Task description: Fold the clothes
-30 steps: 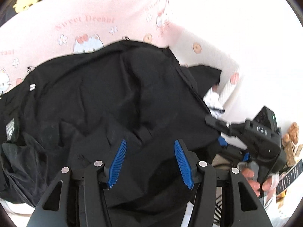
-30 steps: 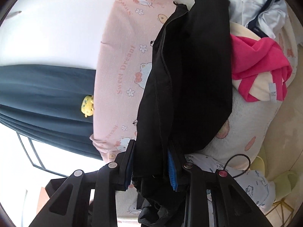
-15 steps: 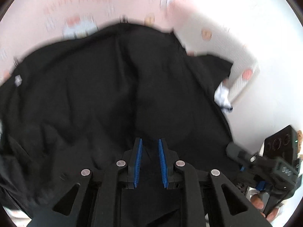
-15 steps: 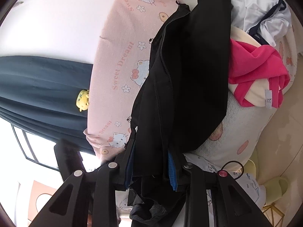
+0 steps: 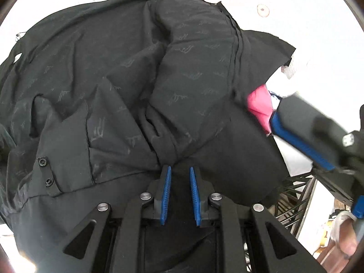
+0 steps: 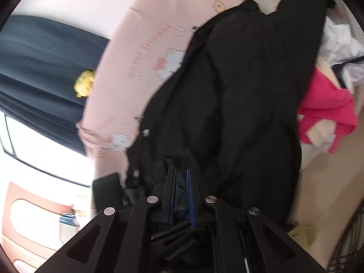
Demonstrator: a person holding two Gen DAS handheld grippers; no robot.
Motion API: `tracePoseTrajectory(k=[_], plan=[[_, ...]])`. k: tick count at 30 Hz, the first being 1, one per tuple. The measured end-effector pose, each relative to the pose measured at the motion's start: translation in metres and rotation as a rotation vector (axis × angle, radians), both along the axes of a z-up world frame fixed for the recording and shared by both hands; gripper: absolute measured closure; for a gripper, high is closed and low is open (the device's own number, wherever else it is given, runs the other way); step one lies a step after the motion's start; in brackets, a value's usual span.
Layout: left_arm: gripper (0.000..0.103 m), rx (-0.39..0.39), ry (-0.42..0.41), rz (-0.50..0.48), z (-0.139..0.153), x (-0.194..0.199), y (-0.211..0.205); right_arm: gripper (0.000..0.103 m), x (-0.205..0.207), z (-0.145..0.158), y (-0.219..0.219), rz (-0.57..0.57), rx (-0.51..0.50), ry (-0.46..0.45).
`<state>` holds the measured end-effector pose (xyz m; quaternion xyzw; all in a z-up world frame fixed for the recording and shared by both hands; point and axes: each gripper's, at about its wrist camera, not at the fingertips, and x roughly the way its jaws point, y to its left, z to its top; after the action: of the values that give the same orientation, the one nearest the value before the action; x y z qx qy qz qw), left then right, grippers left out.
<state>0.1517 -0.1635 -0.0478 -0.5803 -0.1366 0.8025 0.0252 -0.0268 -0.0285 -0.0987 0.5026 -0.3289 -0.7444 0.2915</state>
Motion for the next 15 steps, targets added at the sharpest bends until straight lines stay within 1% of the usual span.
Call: tracePoseTrajectory(k=[1, 4, 5, 6, 7, 8, 9, 12, 14, 15], plan=[[0.088, -0.004, 0.004, -0.004, 0.0, 0.001, -0.001, 0.094, 0.001, -0.001, 0.002, -0.011, 0.023, -0.011], [0.089, -0.011, 0.013, -0.02, 0.001, 0.002, -0.001, 0.093, 0.003, -0.01, 0.023, -0.078, 0.029, -0.059], [0.089, -0.011, 0.014, -0.017, 0.002, 0.004, -0.002, 0.086, 0.003, -0.018, 0.032, -0.096, 0.016, -0.069], [0.089, -0.01, 0.015, -0.015, 0.002, 0.006, -0.001, 0.077, 0.002, -0.025, 0.041, -0.114, 0.002, -0.08], [0.089, -0.008, 0.015, -0.013, 0.003, 0.006, 0.001, 0.052, 0.002, -0.032, 0.05, -0.132, -0.011, -0.091], [0.089, -0.006, 0.016, -0.012, 0.004, 0.006, 0.004, 0.033, 0.002, -0.039, 0.058, -0.15, -0.024, -0.101], [0.089, -0.002, 0.017, -0.008, 0.004, 0.006, 0.005, 0.03, 0.001, -0.047, 0.067, -0.168, -0.038, -0.112], [0.089, 0.032, 0.02, 0.02, 0.007, 0.001, 0.002, 0.03, 0.003, -0.09, 0.096, -0.27, -0.18, -0.228], [0.087, 0.088, 0.028, 0.04, 0.012, 0.002, -0.002, 0.03, 0.004, -0.116, 0.107, -0.32, -0.314, -0.268], [0.086, 0.14, 0.038, 0.05, 0.016, 0.002, -0.006, 0.03, 0.003, -0.126, 0.108, -0.32, -0.328, -0.286]])
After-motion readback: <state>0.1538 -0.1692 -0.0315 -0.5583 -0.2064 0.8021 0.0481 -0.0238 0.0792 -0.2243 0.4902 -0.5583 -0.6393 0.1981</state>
